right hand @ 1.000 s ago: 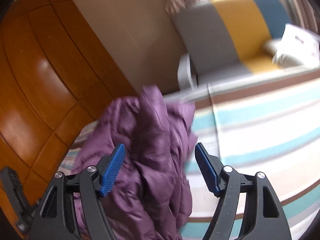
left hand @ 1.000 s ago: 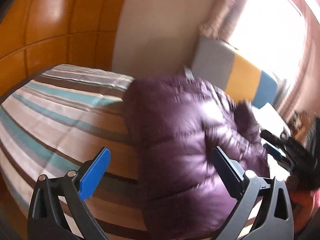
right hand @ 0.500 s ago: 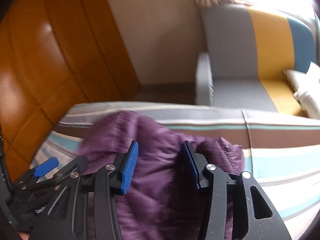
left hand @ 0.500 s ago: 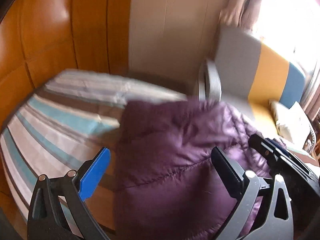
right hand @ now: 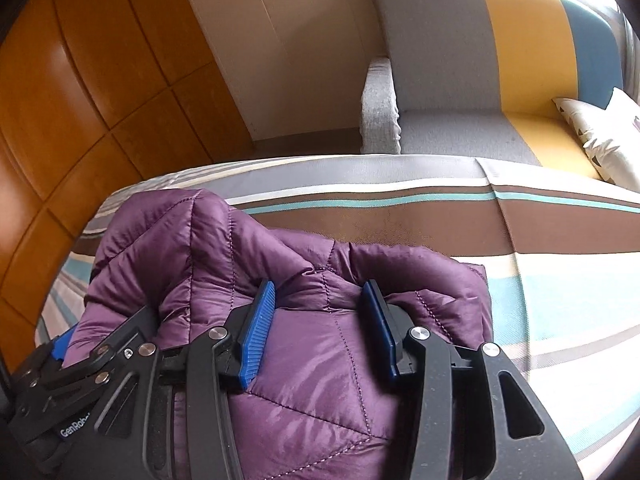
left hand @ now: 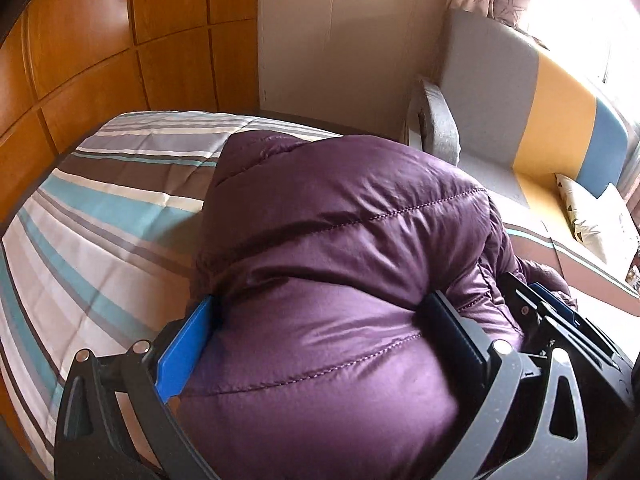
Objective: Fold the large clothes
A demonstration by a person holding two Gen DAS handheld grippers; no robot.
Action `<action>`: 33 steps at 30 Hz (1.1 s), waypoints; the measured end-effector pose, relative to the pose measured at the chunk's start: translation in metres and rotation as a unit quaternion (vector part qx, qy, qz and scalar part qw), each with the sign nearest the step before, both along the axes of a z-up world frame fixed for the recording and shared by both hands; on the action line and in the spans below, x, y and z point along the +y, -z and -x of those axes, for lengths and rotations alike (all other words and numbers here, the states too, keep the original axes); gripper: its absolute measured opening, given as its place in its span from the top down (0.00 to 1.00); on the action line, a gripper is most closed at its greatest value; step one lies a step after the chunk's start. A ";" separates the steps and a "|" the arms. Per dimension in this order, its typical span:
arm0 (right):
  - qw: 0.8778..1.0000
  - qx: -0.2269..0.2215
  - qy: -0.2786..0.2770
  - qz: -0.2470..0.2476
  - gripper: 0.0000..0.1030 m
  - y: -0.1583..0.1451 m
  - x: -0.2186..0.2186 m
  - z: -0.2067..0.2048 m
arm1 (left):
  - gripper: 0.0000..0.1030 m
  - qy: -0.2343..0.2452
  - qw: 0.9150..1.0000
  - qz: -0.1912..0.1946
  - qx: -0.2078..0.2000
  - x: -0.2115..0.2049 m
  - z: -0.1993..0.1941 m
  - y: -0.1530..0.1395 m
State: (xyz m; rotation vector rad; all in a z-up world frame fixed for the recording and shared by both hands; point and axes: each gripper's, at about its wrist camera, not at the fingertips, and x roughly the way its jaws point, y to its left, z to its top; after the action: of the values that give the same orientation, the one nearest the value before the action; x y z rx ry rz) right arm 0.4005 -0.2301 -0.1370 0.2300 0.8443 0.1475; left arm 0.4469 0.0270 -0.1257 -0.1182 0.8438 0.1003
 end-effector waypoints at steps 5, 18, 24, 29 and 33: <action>1.000 -0.014 -0.003 0.001 0.56 -0.005 0.002 0.006 | 0.02 0.004 1.000 0.006 -0.010 0.003 0.010 -0.008; 0.995 -0.092 -0.008 0.038 0.47 -0.032 0.004 0.075 | 0.02 0.037 0.995 -0.040 -0.086 -0.001 0.095 -0.025; 0.994 -0.089 -0.018 0.054 0.47 -0.016 0.004 0.069 | 0.02 0.035 0.993 -0.048 -0.099 -0.005 0.095 -0.010; 0.995 -0.094 -0.026 0.035 0.32 -0.036 -0.002 0.089 | 0.02 0.039 0.994 -0.030 -0.098 0.004 0.110 -0.023; 0.995 -0.096 -0.016 0.029 0.29 -0.053 -0.002 0.121 | 0.02 0.016 0.991 -0.058 -0.121 0.008 0.150 -0.036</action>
State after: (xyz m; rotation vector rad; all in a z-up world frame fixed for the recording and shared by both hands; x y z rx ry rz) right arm 0.2794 -0.2317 -0.0837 0.1445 0.6596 0.1724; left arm 0.2964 0.0345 -0.0900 -0.0076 0.5959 0.1030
